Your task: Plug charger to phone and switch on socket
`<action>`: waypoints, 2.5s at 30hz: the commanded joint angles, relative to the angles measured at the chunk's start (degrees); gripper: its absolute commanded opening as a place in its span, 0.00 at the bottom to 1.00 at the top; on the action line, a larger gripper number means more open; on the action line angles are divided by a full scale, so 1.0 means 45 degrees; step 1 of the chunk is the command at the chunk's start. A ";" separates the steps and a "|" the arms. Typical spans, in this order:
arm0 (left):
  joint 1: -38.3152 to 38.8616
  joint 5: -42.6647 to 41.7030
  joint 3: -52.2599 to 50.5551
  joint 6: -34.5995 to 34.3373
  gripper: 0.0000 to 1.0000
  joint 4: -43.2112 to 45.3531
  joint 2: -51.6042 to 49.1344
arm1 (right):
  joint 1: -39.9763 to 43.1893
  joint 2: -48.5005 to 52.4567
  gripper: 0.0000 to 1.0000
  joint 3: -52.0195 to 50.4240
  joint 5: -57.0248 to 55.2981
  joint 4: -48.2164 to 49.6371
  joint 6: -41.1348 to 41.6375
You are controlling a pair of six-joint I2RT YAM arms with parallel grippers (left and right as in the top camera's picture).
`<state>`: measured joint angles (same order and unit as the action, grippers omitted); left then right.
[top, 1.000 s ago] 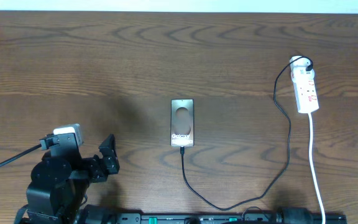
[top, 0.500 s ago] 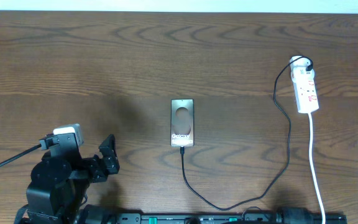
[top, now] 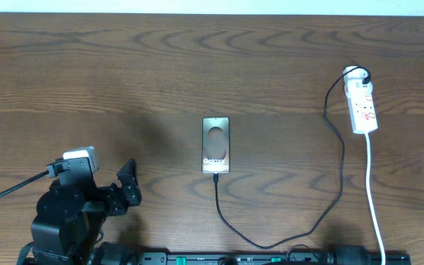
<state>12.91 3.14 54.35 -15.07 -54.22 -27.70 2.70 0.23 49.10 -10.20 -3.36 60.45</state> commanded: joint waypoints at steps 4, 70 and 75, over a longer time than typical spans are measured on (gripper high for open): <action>0.0005 0.0024 0.0058 -0.0058 0.98 -0.0044 0.0019 | -0.0063 0.0044 0.99 -0.1345 0.1355 -0.1399 0.1511; 0.0005 0.0024 0.0058 -0.0058 0.98 -0.0044 0.0019 | -0.0121 0.0005 0.99 -1.0851 0.2963 -0.0253 -0.9802; 0.0005 0.0024 0.0058 -0.0058 0.98 -0.0044 0.0019 | -0.0121 0.0005 0.99 -1.0856 0.3118 -0.0160 -1.1472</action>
<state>12.91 3.14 54.35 -15.07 -54.24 -27.70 2.42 0.62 0.36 3.20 -3.84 17.23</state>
